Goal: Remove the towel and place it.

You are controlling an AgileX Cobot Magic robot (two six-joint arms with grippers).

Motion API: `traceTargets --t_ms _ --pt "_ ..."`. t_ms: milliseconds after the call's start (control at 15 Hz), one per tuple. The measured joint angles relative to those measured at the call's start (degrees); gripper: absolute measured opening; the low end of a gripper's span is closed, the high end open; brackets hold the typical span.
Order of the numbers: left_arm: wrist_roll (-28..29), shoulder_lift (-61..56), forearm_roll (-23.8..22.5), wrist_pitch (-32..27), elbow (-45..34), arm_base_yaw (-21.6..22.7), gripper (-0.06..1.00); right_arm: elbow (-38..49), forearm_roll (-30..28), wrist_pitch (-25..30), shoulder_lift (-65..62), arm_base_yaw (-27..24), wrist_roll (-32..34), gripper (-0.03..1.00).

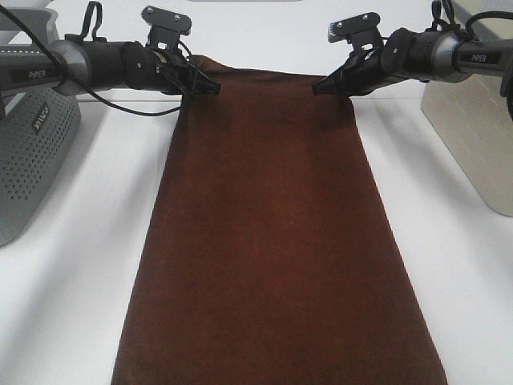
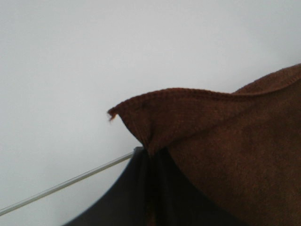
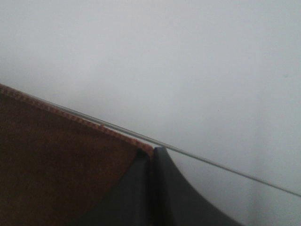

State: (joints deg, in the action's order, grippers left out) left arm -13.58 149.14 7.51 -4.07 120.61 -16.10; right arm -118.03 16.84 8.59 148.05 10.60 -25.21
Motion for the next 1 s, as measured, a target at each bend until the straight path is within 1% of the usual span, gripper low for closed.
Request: traceTargets --t_ms 467,600,667,733,800,867,933,1000 --pt "0.0 3.4 0.0 4.1 0.0 0.0 0.00 0.0 0.9 -1.6 1.3 0.0 0.0 0.01" --pt "0.0 3.5 0.0 4.1 0.0 0.0 0.00 0.0 1.1 -1.9 1.4 0.0 0.0 0.06" --pt "0.0 3.5 0.0 5.5 0.0 0.0 0.04 0.0 1.1 -2.6 1.5 0.0 0.0 0.21" --pt "0.1 3.5 0.0 5.5 0.0 0.0 0.09 0.0 1.1 -2.8 1.5 0.0 0.0 0.31" --pt "0.2 3.7 0.1 5.6 0.0 0.3 0.16 0.0 1.1 -2.8 1.5 0.0 0.0 0.42" --pt "0.7 4.1 0.2 6.0 0.1 0.7 0.26 0.0 1.1 -2.8 1.5 0.0 0.0 0.47" --pt "1.7 4.5 0.2 6.2 0.1 1.3 0.37 0.0 1.1 -2.8 1.5 0.0 0.0 0.55" --pt "3.2 4.8 0.2 6.4 0.1 1.8 0.47 0.0 1.1 -2.8 1.5 0.0 0.0 0.60"
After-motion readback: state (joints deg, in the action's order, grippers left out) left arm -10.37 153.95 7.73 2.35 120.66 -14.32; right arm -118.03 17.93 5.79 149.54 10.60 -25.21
